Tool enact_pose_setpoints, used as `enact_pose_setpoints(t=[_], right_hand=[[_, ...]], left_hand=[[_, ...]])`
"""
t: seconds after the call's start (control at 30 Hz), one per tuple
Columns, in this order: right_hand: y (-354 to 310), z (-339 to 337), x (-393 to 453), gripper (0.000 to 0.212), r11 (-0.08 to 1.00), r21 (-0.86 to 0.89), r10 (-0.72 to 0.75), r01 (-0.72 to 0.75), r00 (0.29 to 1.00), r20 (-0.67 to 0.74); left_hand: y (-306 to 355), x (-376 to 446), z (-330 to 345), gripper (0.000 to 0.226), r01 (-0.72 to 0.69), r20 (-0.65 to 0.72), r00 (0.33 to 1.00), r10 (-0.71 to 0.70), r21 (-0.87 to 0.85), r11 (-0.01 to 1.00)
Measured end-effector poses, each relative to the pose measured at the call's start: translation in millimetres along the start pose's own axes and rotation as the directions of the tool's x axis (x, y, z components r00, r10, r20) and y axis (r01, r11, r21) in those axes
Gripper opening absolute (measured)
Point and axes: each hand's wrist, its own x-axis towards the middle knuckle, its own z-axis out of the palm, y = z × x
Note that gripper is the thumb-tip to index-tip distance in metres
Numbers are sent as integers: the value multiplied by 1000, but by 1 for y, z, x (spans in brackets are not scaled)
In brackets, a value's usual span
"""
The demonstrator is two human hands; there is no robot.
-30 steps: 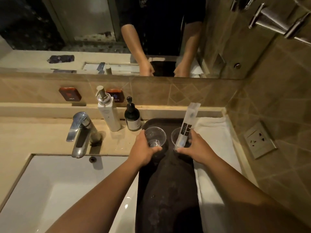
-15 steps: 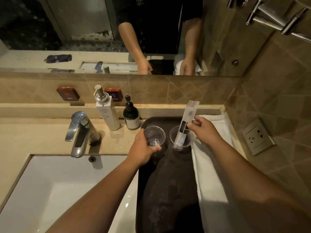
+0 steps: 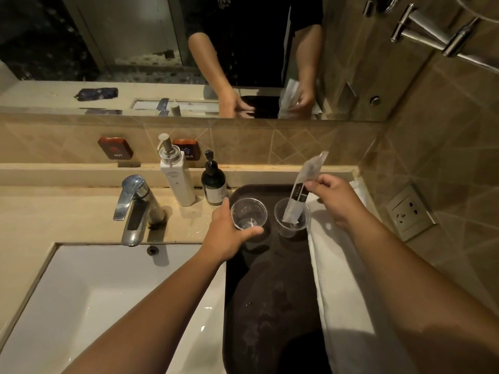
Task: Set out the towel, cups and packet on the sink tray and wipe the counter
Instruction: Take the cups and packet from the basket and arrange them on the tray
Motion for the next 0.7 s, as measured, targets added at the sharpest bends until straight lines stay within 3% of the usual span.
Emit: enact_pose_setpoints(t=[0.13,0.23,0.37,0.53,0.7], right_hand=[[-27,-14,-35,12,997,37,-77,75,996,50],[-26,-3,-79,16,996,69,-67,56,985,158],[5,25,-122,21,996,41,64,-75,974,218],[57,50,-150,16,967,-27,254,-255,940,229],[94,69,-155,13,928,-184,348,-324,930,117]], left_hand=[[15,-47,0,67,-178,-148,972,182,38,983],[24,-99,15,51,-198,-59,979,195,-47,979],[10,-149,33,18,-156,50,985,165,-139,978],[-30,-179,52,21,-52,97,994,54,-17,998],[-52,-179,70,20,41,140,988,-66,172,984]])
